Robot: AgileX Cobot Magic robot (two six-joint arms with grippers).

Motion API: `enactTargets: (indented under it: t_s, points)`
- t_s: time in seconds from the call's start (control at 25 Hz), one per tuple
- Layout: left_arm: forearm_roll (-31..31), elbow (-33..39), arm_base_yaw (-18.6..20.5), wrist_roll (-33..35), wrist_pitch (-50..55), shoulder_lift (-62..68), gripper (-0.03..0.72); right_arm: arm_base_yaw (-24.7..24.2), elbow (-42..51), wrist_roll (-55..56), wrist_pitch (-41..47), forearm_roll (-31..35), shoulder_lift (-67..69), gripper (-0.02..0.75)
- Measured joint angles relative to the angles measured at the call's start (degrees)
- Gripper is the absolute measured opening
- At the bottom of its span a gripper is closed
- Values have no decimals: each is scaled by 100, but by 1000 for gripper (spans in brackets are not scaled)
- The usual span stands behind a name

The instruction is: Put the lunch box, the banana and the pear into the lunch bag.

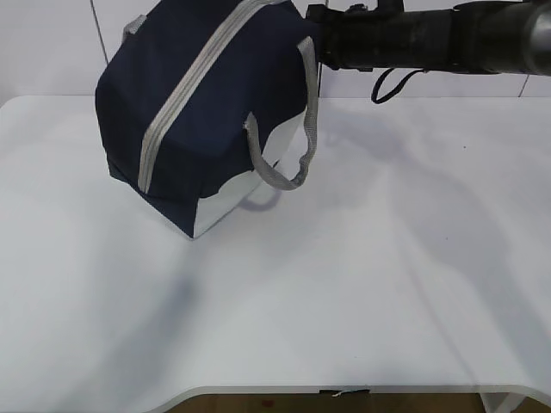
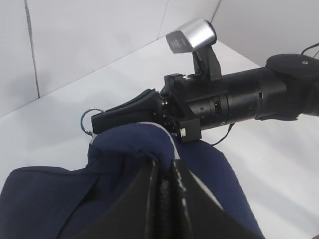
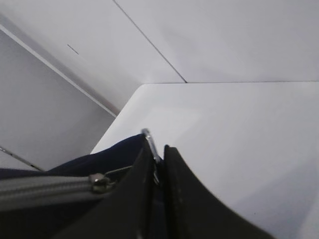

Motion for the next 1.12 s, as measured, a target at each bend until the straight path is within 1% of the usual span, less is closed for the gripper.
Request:
enactTargets:
  t_s: [0.04,0.08,0.28,0.36,0.4,0.52,0.64,0.84,0.92,1.0,1.08,1.12]
  points:
    - [-50,0,0,0,0,0,24,-49,0,0,58,78,0,60]
    - [-92,0,0,0,0,0,24,-95,0,-11,108,107,3,108]
    - [-249,0,10,13,30,26,24,-317,10,-52,109,100,-33,448]
    - [-279,0,10,13,35,81,24,-339,-1,-112,109,-26,-139,525]
    - [-290,-11,10,13,35,131,24,-339,-34,-121,109,-137,-200,545]
    - [-311,-11,10,-38,35,324,24,-339,-229,-138,120,-552,-456,568]
    - [-311,-11,10,-102,21,513,24,-339,-378,-100,151,-997,-724,571]
    - [-384,-22,10,-127,-374,737,23,-339,-458,164,171,-1635,-996,575]
    - [-439,-33,10,-127,-546,842,23,-339,-458,331,171,-1948,-1005,575]
    - [-499,-58,10,-130,-636,956,24,-339,-458,547,207,-2398,-1005,575]
    - [-530,-71,10,-130,-688,1027,39,-339,-458,811,290,-2805,-1005,575]
    - [-530,-71,10,-130,-688,1050,68,-339,-458,935,374,-2983,-1009,575]
